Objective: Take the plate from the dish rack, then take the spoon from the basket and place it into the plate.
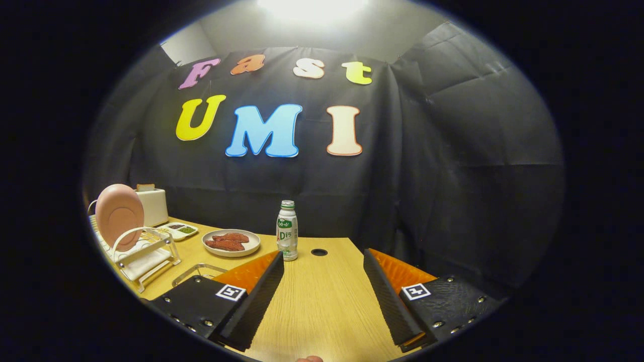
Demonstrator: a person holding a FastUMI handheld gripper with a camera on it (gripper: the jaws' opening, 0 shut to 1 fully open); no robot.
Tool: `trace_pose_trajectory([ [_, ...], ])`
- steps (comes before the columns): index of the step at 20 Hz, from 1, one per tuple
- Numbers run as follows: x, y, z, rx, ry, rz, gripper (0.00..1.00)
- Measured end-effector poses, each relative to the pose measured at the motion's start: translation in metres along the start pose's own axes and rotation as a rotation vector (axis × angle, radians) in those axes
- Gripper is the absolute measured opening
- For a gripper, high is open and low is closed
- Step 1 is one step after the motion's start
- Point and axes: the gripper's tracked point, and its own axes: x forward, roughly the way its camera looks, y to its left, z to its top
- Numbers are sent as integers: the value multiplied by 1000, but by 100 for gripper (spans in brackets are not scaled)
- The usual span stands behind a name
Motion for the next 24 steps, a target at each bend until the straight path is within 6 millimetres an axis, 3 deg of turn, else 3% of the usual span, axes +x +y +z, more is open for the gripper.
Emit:
trace_pose_trajectory([
  [4,-30,11,39,-11,-30,-49,97],
  [7,-48,32,67,-55,-28,-63,97],
  [11,-60,86,102,-25,-37,-29,97],
  [14,-64,139,121,-17,-27,15,97],
  [20,-58,249,126,30,61,102,97],
  [24,-43,305,106,92,153,148,97],
])
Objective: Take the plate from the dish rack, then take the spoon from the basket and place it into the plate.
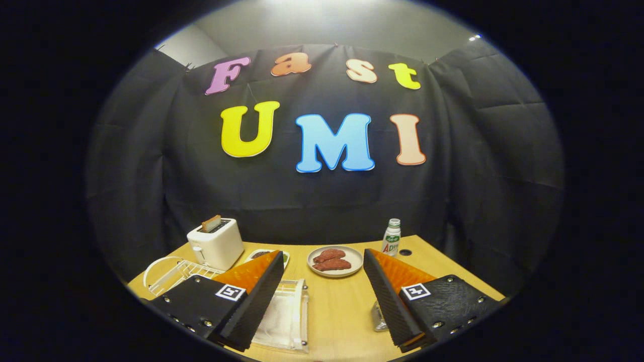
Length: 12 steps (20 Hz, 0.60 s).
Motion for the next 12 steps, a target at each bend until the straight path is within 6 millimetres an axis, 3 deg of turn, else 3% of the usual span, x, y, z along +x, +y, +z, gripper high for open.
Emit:
trace_pose_trajectory([
  [6,32,60,-32,46,146,71,97],
  [12,48,93,-90,120,401,81,95],
])
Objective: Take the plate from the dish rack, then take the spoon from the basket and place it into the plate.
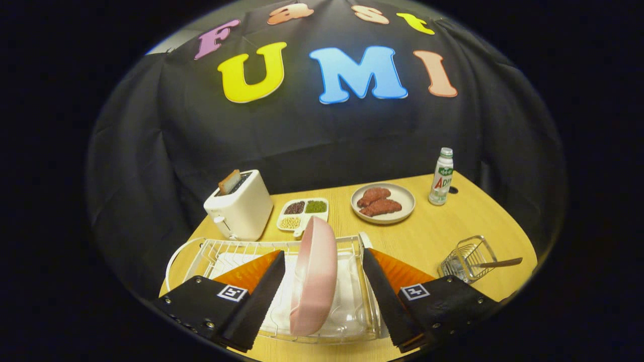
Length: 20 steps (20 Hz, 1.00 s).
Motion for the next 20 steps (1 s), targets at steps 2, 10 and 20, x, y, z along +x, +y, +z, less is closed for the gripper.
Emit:
trace_pose_trajectory([
  [2,7,7,-11,19,64,12,95],
  [10,26,15,-34,29,178,-27,44],
  [20,15,-7,-2,-99,114,-236,30],
])
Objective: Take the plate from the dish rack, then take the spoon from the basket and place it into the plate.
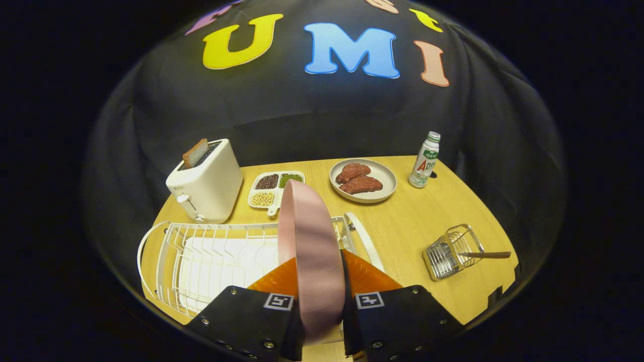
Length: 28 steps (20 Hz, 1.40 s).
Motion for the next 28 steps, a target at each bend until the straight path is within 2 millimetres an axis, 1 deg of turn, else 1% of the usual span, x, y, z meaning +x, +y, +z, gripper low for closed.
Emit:
trace_pose_trajectory([
  [3,-10,-6,14,-75,-35,-52,30],
  [4,-16,-5,18,-78,-52,-60,26],
  [5,-18,-5,19,-78,-52,-65,27],
  [7,-24,-5,20,-78,-52,-68,26],
  [10,-41,-12,21,-106,-65,-100,26],
  [15,-78,-19,12,-109,-88,-109,27],
  [18,-101,-27,0,-102,-95,-106,27],
  [20,-114,-30,-14,-80,-86,-88,27],
  [25,-136,-46,-54,-61,-52,-55,27],
  [28,-145,-54,-86,-50,-24,-16,27],
])
